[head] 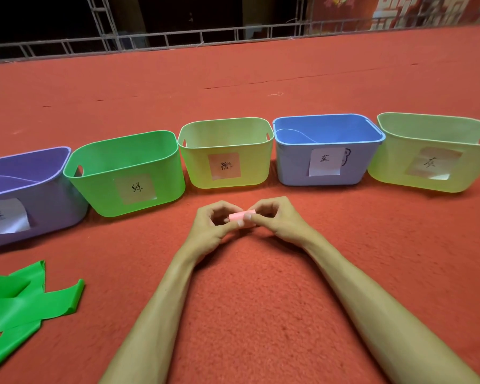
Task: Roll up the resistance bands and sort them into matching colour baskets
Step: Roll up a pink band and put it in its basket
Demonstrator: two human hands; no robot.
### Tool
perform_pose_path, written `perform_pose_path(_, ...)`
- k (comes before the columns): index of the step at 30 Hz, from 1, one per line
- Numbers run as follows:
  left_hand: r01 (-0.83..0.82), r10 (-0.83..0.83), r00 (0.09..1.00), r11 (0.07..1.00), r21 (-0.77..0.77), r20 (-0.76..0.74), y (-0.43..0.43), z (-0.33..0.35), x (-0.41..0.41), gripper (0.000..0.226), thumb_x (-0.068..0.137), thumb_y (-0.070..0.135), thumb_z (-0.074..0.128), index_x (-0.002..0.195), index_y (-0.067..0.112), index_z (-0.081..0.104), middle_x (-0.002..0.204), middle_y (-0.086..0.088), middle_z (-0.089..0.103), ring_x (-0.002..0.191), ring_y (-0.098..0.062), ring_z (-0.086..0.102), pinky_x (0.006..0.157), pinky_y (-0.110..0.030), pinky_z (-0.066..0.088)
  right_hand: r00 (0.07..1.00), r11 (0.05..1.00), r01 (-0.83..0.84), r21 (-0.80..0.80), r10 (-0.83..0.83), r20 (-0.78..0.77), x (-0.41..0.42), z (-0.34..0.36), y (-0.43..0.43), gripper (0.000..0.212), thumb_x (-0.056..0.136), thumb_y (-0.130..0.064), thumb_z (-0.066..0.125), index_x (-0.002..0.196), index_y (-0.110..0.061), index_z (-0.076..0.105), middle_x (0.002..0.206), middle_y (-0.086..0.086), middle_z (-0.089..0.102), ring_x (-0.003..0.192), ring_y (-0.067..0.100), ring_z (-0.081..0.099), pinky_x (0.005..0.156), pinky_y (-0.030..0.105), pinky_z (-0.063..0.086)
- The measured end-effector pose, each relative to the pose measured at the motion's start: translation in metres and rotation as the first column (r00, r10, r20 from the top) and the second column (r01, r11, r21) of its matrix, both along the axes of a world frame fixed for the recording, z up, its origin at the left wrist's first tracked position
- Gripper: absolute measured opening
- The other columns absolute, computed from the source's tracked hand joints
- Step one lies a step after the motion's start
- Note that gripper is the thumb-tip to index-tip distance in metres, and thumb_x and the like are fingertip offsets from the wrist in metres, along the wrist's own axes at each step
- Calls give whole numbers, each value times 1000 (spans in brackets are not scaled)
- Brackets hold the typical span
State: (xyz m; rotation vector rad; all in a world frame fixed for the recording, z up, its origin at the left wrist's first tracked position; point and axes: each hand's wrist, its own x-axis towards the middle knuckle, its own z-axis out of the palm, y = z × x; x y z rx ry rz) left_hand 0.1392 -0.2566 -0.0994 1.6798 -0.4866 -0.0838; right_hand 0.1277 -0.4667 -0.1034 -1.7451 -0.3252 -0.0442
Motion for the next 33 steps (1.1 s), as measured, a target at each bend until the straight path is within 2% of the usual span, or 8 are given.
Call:
perform_pose_path(5, -16, 16, 1000, 999, 38, 0, 0, -2, 1, 25, 76, -9, 84, 96, 2, 73, 88, -2, 75, 76, -11, 63, 71, -21, 50, 1000, 1000, -6, 4, 6, 19, -3, 1, 0, 19, 84, -3, 83, 102, -2, 77, 93, 13, 78, 82, 13, 69, 77, 26, 53)
perform_pose_path(10, -48, 47, 998, 998, -30, -33, -5, 7, -6, 27, 78, 24, 90, 85, 3, 75, 88, -14, 77, 79, -16, 68, 76, -28, 53, 999, 998, -33, 54, 31, 31, -4, 3, 1, 29, 79, 10, 80, 105, -3, 77, 99, 17, 78, 90, 25, 73, 88, 43, 58)
perform_pose_path(15, -51, 51, 999, 998, -24, -17, 0, 8, -6, 42, 75, 38, 92, 94, 6, 73, 94, -10, 77, 78, -11, 62, 74, -23, 50, 1000, 992, -13, 128, 15, -11, -4, 1, 6, 41, 75, 13, 81, 113, -3, 75, 101, 20, 76, 90, 24, 72, 87, 36, 59)
perform_pose_path(19, -53, 53, 999, 999, 9, 1, 5, 12, -6, 41, 75, 49, 84, 103, 20, 79, 103, -2, 78, 93, -20, 68, 90, -48, 56, 990, 947, 103, 305, -68, -124, -4, 3, 15, 46, 69, 18, 84, 108, -2, 69, 88, 9, 76, 77, 16, 72, 74, 27, 61)
perform_pose_path(21, -59, 59, 998, 998, 2, 5, 7, 14, -7, 35, 79, 45, 82, 105, 21, 80, 105, -3, 79, 93, -21, 67, 89, -57, 55, 982, 905, 144, 401, -81, -169, -7, 6, 21, 48, 62, 11, 87, 104, -2, 69, 92, 15, 76, 78, 20, 73, 73, 29, 62)
perform_pose_path(25, -93, 89, 987, 995, 21, 132, 11, 42, -2, 16, 86, 34, 79, 101, 29, 81, 91, 1, 79, 75, -12, 62, 68, -36, 46, 983, 867, 180, 464, -141, -119, -3, 30, 32, 49, 57, 6, 93, 100, 1, 72, 95, 21, 77, 86, 25, 74, 76, 29, 61)
perform_pose_path(29, -90, 74, 965, 995, 52, 250, 19, 100, 33, 16, 88, 9, 81, 102, 17, 81, 80, -2, 78, 69, -10, 64, 62, -26, 46, 959, 965, 184, 185, -218, 184, 22, 99, 36, 26, 74, 6, 87, 96, -6, 80, 90, 6, 81, 85, 17, 77, 80, 29, 61)
perform_pose_path(33, -166, 99, 927, 973, 159, 362, 20, 162, 94, 11, 82, 12, 86, 90, 17, 82, 80, 5, 80, 71, -3, 67, 65, -18, 49, 917, 966, 233, -113, -179, 356, 87, 166, 35, 18, 79, -4, 85, 89, -18, 84, 81, -7, 80, 82, 5, 76, 76, 26, 61)
